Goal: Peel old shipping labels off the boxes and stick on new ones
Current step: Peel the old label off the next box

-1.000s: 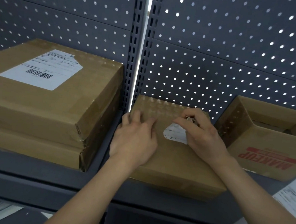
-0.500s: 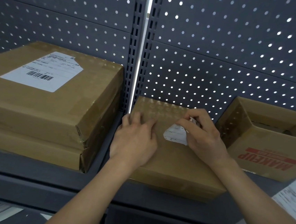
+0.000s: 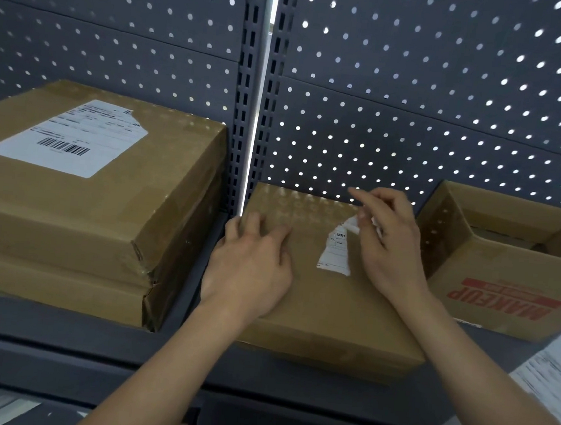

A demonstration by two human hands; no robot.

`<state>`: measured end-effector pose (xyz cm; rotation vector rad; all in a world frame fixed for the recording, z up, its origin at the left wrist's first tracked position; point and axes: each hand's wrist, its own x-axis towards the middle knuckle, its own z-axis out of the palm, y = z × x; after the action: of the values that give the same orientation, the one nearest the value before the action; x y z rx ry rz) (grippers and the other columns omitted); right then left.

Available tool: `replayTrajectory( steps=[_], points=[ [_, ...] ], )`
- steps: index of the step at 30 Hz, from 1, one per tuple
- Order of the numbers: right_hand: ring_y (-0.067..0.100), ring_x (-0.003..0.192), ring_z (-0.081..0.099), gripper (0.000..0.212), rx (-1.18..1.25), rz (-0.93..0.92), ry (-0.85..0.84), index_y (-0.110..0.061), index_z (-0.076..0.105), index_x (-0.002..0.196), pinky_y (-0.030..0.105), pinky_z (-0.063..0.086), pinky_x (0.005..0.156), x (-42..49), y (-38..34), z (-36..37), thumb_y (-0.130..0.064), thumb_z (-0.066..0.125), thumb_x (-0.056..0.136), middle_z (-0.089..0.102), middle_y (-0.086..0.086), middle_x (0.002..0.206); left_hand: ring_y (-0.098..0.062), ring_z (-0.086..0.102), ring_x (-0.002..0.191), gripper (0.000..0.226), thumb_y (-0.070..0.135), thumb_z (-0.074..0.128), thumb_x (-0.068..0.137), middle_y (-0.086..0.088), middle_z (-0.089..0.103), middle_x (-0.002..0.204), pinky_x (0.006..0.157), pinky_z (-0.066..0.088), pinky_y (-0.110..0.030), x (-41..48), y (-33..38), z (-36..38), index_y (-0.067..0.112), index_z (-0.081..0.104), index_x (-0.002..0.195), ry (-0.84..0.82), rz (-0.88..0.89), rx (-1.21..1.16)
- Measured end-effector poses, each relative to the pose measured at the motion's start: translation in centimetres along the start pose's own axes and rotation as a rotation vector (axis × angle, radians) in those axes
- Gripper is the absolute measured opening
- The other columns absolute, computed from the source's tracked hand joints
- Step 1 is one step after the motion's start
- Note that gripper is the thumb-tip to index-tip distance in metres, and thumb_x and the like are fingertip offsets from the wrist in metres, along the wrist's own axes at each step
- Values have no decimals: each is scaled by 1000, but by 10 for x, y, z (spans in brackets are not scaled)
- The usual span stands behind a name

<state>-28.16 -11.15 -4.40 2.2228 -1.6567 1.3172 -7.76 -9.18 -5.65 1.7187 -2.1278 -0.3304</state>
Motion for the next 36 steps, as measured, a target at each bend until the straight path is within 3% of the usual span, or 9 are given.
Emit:
replayTrajectory(
  steps=[6, 13, 18, 21, 26, 30, 33, 36],
  points=[
    [20, 104, 48, 36, 13, -7, -58, -19, 68, 122, 2, 31, 88, -2, 3, 3, -2, 62, 91, 52, 3, 115, -27, 25, 134, 46, 37, 33, 98, -1, 32, 145, 102, 38, -44, 0, 0, -1, 36, 38, 143, -5, -5, -4],
    [15, 90, 56, 33, 170, 41, -23, -14, 73, 109, 8, 43, 77, -1, 5, 2, 6, 71, 82, 54, 2, 99, -26, 23, 135, 46, 38, 32, 98, 0, 30, 145, 102, 38, -43, 0, 0, 0, 37, 37, 143, -7, -10, -4],
    [8, 88, 55, 28, 232, 128, -48, -20, 74, 103, 13, 45, 76, 0, 1, 0, -9, 80, 77, 53, -3, 95, -25, 20, 138, 46, 40, 32, 98, 1, 29, 147, 104, 37, -44, 0, 0, 0, 39, 34, 144, -3, -10, -5],
    [1, 83, 50, 29, 226, 187, -77, -20, 74, 100, 8, 40, 74, 2, 1, 1, -14, 84, 73, 48, -9, 93, -25, 20, 138, 46, 41, 32, 98, 2, 28, 149, 104, 36, -44, 0, 0, 0, 40, 34, 145, -6, -9, -5],
    [4, 80, 49, 37, 176, 217, -65, -25, 63, 91, 4, 37, 69, 3, -3, -2, -25, 89, 64, 53, 3, 96, -25, 19, 138, 46, 40, 32, 98, 2, 28, 149, 104, 36, -44, 0, 1, -1, 40, 34, 145, -11, -16, -5],
    [1, 86, 49, 47, 183, 259, -125, -30, 57, 90, 5, 38, 70, 4, -6, -3, -31, 92, 58, 52, -2, 98, -25, 19, 138, 47, 40, 32, 98, 2, 27, 149, 104, 36, -44, 0, 1, -2, 40, 33, 145, -18, -16, -4],
    [8, 87, 48, 41, 128, 275, -222, -33, 58, 93, 9, 37, 68, 4, -6, -2, -25, 88, 66, 45, -6, 97, -25, 19, 138, 47, 41, 32, 98, 1, 27, 149, 104, 36, -44, 0, 1, -2, 40, 32, 145, -21, -17, -6],
    [2, 80, 49, 32, 117, 230, -135, -31, 65, 98, 5, 38, 68, 3, -3, -1, -6, 74, 80, 43, -5, 94, -25, 20, 138, 47, 40, 32, 98, 1, 28, 148, 104, 36, -44, 0, 1, -2, 40, 33, 145, -19, -14, -6]
  ],
)
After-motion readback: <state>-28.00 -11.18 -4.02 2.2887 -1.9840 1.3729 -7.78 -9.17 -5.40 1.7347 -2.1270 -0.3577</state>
